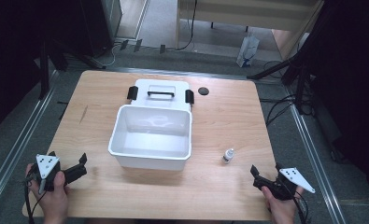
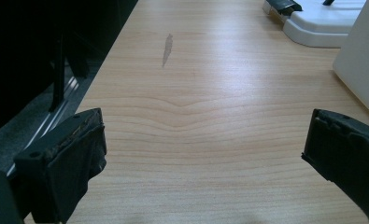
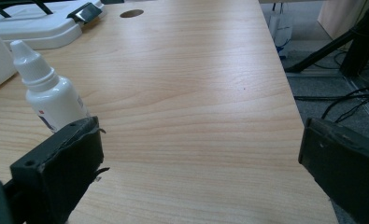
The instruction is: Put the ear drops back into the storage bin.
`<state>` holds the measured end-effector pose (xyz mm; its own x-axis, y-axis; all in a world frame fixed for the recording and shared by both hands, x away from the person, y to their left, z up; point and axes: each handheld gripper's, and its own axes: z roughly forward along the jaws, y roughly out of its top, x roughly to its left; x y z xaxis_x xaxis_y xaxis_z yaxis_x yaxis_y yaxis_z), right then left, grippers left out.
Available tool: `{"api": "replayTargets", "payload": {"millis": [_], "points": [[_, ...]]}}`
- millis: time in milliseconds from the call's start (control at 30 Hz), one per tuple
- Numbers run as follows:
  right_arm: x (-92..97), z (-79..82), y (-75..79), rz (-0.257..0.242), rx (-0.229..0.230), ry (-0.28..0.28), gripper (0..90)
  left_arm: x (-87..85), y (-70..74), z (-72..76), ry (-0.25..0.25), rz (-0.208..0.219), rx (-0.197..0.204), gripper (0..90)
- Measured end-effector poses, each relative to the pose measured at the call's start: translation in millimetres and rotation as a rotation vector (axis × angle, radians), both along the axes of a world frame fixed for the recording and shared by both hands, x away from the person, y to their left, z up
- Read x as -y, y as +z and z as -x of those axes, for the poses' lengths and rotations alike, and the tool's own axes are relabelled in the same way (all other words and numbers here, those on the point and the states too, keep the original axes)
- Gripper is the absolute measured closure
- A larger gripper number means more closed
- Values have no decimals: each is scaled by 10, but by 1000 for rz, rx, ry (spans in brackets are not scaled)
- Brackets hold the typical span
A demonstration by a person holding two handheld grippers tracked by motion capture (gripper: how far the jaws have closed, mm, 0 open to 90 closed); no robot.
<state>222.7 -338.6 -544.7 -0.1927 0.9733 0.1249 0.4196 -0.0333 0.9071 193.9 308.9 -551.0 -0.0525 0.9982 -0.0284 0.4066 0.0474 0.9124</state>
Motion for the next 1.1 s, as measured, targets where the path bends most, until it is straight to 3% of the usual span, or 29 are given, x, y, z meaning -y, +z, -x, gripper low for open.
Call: {"api": "replayTargets", "payload": {"millis": [200, 433, 667, 1100], "points": [[-4, -11, 3, 12, -7, -1, 0, -4, 1, 1, 3, 5, 1, 1], [4, -39, 18, 14, -61, 25, 0, 2, 3, -4, -3, -5, -10, 1], [-155, -102, 95, 172, -138, 120, 0, 0, 1, -14, -1, 4, -9, 0], [-308, -218, 439, 351, -237, 218, 16, -12, 1, -20, -3, 17, -12, 1]]}}
